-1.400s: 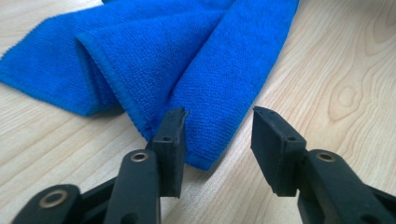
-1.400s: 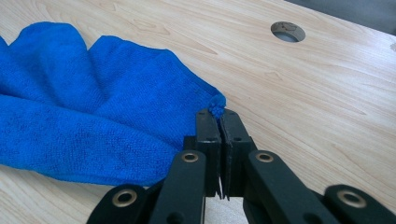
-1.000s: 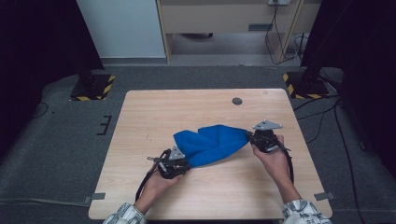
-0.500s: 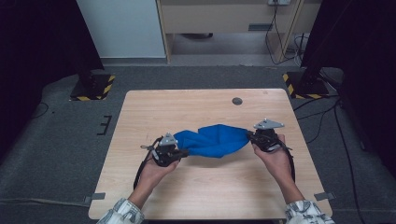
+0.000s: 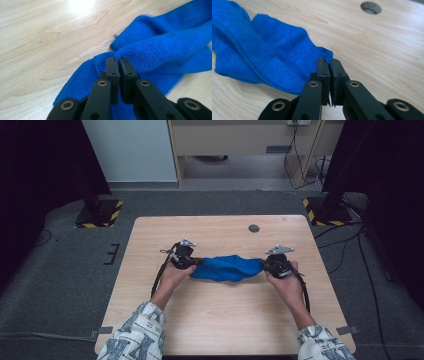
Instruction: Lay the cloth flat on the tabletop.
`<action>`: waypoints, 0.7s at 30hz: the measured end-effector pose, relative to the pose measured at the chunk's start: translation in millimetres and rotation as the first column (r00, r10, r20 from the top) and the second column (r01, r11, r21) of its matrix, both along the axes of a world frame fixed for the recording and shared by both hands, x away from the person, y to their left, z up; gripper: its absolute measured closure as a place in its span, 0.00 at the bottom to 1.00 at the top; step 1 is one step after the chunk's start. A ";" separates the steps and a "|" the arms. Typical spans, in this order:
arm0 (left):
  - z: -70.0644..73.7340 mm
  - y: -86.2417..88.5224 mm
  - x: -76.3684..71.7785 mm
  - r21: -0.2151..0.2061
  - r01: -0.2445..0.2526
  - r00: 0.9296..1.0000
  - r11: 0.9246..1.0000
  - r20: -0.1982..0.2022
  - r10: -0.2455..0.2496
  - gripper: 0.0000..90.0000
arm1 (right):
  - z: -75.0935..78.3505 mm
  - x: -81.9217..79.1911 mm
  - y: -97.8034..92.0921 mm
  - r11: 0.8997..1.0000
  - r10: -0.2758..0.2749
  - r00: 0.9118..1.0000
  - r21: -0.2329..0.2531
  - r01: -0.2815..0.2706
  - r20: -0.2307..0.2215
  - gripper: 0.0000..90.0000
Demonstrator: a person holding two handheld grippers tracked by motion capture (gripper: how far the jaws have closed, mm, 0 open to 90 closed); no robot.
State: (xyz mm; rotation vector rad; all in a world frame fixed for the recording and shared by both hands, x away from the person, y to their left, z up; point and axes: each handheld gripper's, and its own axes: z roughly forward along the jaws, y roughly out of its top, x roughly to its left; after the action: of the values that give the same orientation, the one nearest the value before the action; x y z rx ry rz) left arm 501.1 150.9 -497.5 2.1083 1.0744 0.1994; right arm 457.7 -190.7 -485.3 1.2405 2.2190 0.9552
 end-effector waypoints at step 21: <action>-24.2 10.2 -8.4 -0.110 -0.011 0.999 0.994 0.034 0.015 0.60 | -7.8 5.9 -8.3 1.000 -0.022 0.999 -0.018 0.021 -0.023 0.97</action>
State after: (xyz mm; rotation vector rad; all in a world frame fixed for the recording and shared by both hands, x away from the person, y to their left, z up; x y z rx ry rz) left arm 492.7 161.1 -521.7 1.9932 1.0548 0.1790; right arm 463.6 -199.0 -493.1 1.2711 2.2229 0.9152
